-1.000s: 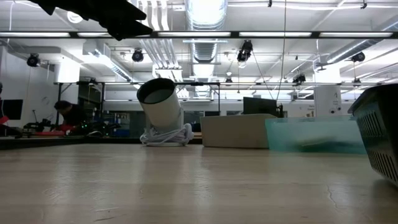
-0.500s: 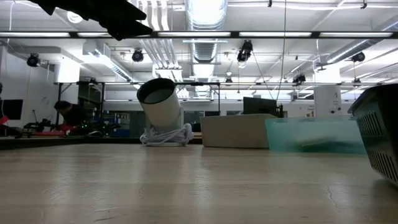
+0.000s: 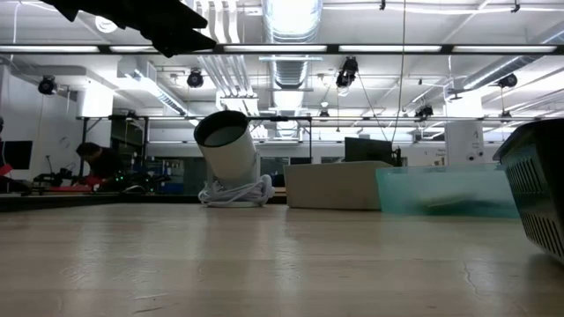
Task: Pick & Place School Supplies
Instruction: Put the green eraser into the black bin
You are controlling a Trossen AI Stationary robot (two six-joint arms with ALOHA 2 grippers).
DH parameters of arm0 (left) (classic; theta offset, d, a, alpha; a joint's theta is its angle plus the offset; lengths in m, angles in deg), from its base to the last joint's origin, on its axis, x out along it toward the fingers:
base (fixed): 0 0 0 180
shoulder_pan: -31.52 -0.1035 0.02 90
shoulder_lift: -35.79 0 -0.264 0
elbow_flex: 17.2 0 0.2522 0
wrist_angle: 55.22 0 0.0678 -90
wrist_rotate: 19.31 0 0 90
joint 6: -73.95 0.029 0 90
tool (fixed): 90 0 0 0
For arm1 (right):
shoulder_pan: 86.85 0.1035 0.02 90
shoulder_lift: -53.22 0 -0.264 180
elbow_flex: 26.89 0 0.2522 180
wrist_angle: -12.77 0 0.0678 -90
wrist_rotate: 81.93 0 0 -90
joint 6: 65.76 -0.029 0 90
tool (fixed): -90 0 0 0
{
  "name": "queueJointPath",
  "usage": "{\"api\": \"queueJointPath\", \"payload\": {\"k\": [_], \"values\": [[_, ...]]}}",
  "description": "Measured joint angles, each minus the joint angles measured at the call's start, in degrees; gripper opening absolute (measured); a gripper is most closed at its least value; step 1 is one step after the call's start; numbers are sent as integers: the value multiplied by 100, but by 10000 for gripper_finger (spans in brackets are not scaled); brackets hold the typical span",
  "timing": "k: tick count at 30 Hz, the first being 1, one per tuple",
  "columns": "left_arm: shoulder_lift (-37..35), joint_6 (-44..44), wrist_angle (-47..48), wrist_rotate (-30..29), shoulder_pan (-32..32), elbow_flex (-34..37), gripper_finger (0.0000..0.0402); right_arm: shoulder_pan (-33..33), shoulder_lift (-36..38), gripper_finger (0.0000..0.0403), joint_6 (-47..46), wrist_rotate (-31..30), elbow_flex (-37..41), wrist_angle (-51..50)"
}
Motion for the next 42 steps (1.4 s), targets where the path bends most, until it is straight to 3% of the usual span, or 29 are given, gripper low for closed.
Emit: {"api": "queueJointPath", "payload": {"k": [26,42], "values": [[-1,-1,0,-2,0,-2,328,41,-2,43,44,172,656,758],[0,-1,0,-2,0,-1,328,-1192,-2,43,1047,-302,519,1022]]}}
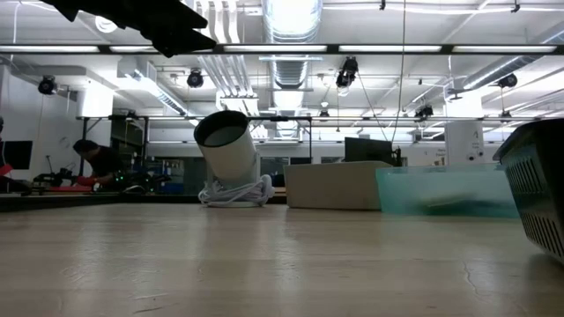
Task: Pick & Place School Supplies
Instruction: Put the green eraser into the black bin
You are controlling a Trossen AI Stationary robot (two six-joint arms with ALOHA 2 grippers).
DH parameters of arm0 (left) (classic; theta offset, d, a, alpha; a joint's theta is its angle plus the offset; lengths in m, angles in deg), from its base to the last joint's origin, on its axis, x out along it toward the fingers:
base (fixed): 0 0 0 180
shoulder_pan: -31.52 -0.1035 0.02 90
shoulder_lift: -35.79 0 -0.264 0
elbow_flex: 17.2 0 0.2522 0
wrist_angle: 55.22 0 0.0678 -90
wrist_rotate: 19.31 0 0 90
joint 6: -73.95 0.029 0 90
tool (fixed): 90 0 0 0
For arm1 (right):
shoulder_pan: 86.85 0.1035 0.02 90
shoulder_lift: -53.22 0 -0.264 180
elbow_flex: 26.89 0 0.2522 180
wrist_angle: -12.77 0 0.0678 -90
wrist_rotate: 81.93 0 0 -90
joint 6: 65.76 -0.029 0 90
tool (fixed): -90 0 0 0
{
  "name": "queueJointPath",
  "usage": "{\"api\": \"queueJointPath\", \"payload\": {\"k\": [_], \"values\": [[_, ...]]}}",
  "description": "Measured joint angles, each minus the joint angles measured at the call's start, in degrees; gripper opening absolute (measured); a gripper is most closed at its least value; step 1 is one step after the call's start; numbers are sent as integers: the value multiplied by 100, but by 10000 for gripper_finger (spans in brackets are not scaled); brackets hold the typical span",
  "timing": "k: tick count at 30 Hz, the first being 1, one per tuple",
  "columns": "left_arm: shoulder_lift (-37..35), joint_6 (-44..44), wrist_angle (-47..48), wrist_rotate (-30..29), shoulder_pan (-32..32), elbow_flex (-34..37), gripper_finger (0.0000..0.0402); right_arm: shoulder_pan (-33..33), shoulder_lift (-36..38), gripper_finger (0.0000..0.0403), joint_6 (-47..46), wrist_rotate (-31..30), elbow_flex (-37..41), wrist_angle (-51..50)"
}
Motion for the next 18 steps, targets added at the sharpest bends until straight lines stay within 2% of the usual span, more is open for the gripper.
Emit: {"api": "queueJointPath", "payload": {"k": [9,18], "values": [[-1,-1,0,0,0,1,328,-972,2,43,539,-511,-263,56],[-1,1,0,2,0,-1,328,-1818,4,43,628,-525,-632,166]]}}
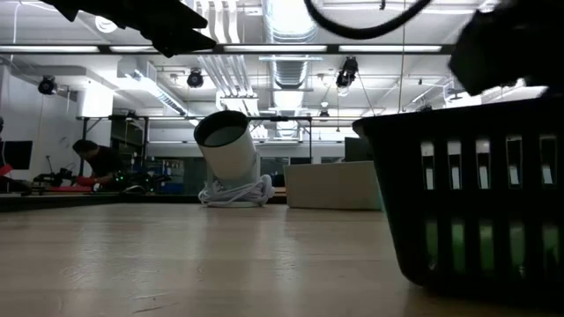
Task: Pick & Place School Supplies
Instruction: Put the green eraser into the black bin
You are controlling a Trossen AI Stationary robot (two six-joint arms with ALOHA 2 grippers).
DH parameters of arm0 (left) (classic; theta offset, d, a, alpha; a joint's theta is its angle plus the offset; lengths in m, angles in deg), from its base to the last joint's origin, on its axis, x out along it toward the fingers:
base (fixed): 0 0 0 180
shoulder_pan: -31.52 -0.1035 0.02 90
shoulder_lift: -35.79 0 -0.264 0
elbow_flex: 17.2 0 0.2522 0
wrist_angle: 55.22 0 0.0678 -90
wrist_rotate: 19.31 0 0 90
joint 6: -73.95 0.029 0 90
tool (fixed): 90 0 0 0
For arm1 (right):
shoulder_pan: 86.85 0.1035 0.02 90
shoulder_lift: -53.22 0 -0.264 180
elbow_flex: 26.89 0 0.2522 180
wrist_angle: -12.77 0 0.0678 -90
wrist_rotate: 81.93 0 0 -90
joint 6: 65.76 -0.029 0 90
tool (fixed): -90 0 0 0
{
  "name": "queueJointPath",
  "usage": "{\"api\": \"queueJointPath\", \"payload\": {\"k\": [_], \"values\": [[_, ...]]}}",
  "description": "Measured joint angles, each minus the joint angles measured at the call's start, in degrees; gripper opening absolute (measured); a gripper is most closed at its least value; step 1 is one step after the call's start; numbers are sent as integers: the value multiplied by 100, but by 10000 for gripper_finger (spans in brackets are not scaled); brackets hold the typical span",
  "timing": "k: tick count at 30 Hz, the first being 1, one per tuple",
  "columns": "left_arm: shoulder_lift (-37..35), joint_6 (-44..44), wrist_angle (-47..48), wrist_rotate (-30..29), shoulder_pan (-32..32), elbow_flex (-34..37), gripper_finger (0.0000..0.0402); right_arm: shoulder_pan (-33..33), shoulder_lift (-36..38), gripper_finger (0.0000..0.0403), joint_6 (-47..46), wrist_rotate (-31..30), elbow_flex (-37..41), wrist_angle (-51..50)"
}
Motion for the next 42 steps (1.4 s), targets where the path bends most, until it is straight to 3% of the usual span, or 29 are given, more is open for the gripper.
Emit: {"api": "queueJointPath", "payload": {"k": [6,13,23,30,42], "values": [[2,-1,0,-1,0,0,328,-129,23,43,-42,43,-253,-593],[0,-2,0,-2,0,0,328,195,37,43,-1144,-14,-394,-853],[0,-2,0,-2,0,0,328,698,68,43,-3172,-656,-333,-937],[1,-2,0,-2,0,1,328,1236,98,43,-4176,-1902,-633,-1103],[1,-1,0,-1,0,2,328,1645,111,43,-3722,-2033,-675,-1354]]}}
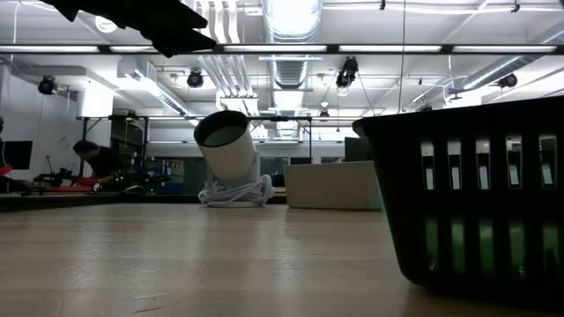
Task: Pick & Place School Supplies
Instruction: Put the green eraser into the black bin
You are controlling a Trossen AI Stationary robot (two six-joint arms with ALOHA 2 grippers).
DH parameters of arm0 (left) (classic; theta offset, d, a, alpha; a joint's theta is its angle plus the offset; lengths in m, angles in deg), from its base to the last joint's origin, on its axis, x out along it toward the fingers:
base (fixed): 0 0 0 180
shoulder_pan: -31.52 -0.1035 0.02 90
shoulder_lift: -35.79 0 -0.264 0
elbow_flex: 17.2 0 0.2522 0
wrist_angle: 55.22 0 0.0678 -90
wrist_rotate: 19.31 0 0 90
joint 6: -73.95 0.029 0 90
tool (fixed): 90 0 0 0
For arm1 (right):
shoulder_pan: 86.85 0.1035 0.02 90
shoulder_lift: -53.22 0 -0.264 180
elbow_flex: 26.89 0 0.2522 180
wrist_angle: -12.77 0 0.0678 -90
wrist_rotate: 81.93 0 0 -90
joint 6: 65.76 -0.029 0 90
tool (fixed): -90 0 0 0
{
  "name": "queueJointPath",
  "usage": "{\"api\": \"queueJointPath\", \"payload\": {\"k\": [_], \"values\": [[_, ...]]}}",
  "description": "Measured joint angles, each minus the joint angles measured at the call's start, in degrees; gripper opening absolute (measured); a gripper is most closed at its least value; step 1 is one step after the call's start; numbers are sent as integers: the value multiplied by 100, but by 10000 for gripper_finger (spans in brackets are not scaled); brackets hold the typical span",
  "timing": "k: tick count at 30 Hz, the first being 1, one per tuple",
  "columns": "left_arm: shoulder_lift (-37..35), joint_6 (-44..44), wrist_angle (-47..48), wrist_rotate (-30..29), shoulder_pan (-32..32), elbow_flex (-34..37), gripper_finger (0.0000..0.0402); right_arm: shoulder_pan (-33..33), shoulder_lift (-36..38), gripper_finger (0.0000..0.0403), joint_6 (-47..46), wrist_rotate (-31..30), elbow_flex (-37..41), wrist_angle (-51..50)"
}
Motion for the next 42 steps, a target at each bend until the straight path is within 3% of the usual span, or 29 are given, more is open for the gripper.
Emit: {"api": "queueJointPath", "payload": {"k": [4,10,19,34,42], "values": [[0,0,-1,0,0,-1,328,250,-2,57,-268,-211,2,-78],[0,0,0,0,0,-1,328,785,-2,86,-391,-1344,161,-54],[1,1,0,-1,0,-2,328,1251,-4,114,-648,-2494,552,706],[1,-1,0,-1,0,-2,328,1464,-11,135,-568,-2748,1301,2354],[1,0,0,-1,0,0,328,1455,-283,129,-538,-2756,1398,2710]]}}
